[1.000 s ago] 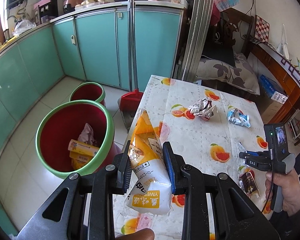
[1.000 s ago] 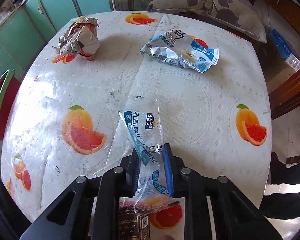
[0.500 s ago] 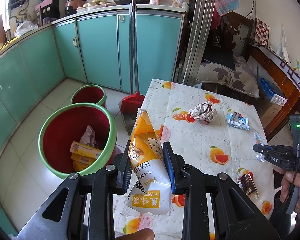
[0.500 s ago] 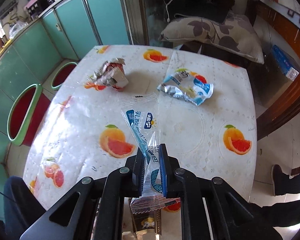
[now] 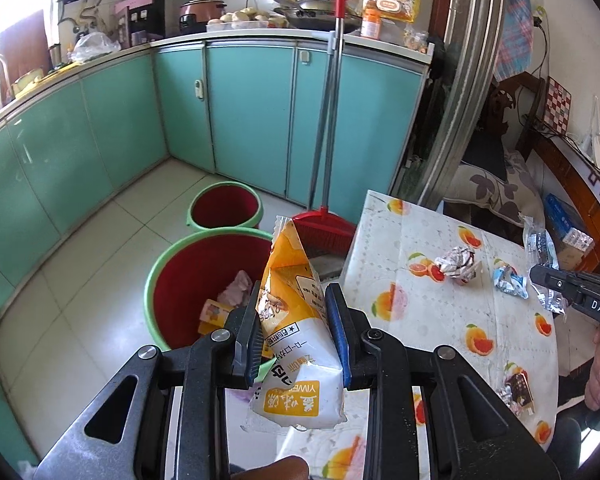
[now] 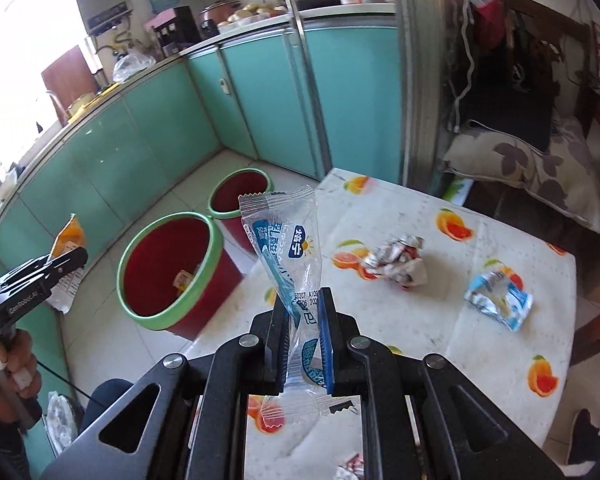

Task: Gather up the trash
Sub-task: 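Carry both wrappers over the red bucket and open both tools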

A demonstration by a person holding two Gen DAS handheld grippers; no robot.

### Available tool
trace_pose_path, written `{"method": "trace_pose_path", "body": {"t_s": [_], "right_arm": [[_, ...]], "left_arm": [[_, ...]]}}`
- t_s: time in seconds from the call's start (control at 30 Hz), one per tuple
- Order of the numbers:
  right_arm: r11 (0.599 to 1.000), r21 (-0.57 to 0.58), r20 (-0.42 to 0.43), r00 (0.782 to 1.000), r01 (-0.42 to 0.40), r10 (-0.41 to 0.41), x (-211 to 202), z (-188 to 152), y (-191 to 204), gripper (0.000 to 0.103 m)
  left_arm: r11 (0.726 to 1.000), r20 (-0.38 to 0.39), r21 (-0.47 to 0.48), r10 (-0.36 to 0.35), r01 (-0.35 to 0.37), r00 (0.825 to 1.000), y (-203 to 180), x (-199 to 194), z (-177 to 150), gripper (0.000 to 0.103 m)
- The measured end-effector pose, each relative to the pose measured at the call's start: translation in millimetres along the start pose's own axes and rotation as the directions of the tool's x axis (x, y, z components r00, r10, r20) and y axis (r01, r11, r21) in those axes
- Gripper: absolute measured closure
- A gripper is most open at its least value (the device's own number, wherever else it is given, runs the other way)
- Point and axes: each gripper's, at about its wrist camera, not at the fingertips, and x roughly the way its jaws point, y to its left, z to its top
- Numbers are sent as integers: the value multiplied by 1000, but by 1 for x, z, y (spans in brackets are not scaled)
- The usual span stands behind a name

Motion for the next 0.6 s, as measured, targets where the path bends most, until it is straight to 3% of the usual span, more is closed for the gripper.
{"method": "trace_pose_path", "body": {"t_s": [0.1, 0.33, 0.6], "right_arm": [[996, -61, -5, 998, -58, 58, 22, 17, 42, 92], [971, -157, -42, 983, -182, 178, 80, 45, 122, 92], [947, -192, -121, 964, -256, 236, 147, 53, 170, 92]], "left_arm": [[1000, 0, -14, 21, -21, 1000, 23, 1, 5, 76], [998, -29, -68, -13, 11, 999, 69, 14, 9, 76], [993, -53, -93, -84, 79, 995, 100, 37, 9, 76]]}}
